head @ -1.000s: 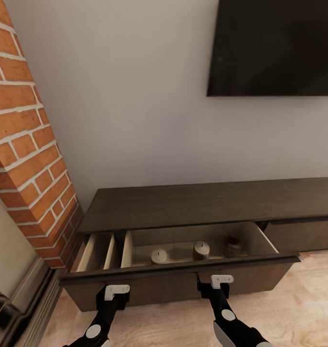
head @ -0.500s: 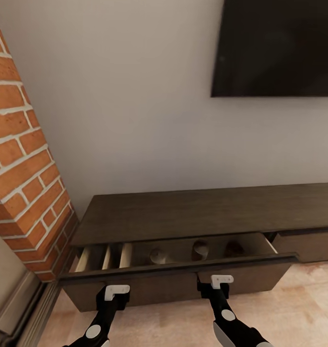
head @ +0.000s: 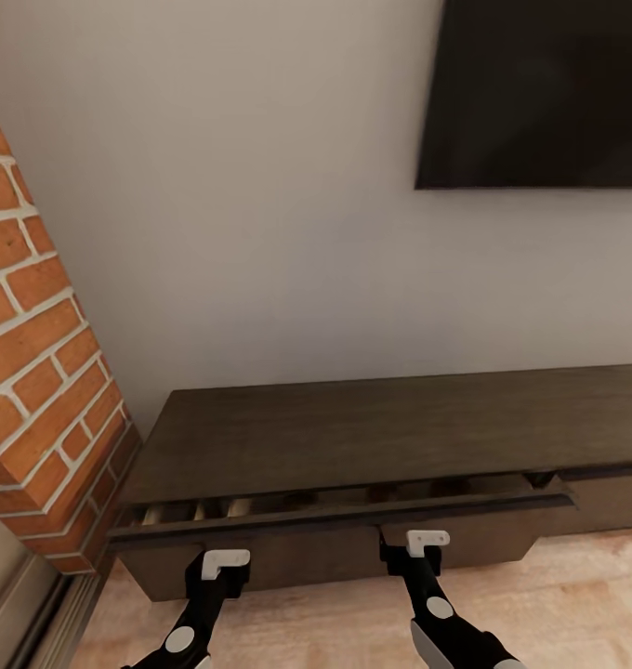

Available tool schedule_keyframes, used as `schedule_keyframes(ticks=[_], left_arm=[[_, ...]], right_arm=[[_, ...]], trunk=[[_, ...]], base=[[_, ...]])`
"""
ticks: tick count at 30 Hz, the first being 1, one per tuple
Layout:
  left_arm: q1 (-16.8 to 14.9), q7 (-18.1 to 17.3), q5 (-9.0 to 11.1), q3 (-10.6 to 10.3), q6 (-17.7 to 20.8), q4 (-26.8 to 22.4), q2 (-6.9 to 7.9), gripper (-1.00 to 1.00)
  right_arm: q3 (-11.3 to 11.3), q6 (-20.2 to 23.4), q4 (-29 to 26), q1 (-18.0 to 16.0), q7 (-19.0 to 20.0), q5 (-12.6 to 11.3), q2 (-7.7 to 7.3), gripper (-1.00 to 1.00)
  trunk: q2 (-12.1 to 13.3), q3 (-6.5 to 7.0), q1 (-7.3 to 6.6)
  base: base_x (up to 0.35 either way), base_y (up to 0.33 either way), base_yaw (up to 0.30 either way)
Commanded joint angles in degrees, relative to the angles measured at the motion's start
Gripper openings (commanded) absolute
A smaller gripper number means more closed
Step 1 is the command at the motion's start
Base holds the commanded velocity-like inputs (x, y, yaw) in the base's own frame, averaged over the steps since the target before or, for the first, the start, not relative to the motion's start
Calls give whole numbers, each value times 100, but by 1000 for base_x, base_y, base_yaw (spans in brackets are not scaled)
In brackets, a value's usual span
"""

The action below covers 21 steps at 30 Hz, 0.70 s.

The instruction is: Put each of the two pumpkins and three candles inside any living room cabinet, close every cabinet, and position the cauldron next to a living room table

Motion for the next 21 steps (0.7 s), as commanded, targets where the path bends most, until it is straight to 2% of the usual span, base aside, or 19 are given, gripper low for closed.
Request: schedule_keyframes(ticks=[1,5,16,21], left_arm=[[-7,44,43,-48,-25,-8,7,100],[-7,44,43,-48,-25,-18,7,100],[-9,44,43,-48,-30,-23,7,100],[-9,44,43,-56,-26,-21,7,100]], right_arm=[[32,-31,0,-8,-41,-43,-3,100],[32,-31,0,-8,-41,-43,-2,100],[32,-31,2,-8,-41,-43,-10,100],[32,-31,2,-8,-41,-43,-10,100]], trunk=[[-2,-5,1],[-2,-5,1],[-2,-5,1],[-2,-5,1]], base=[[198,0,0],[129,0,0],[21,1,0],[183,38,0]])
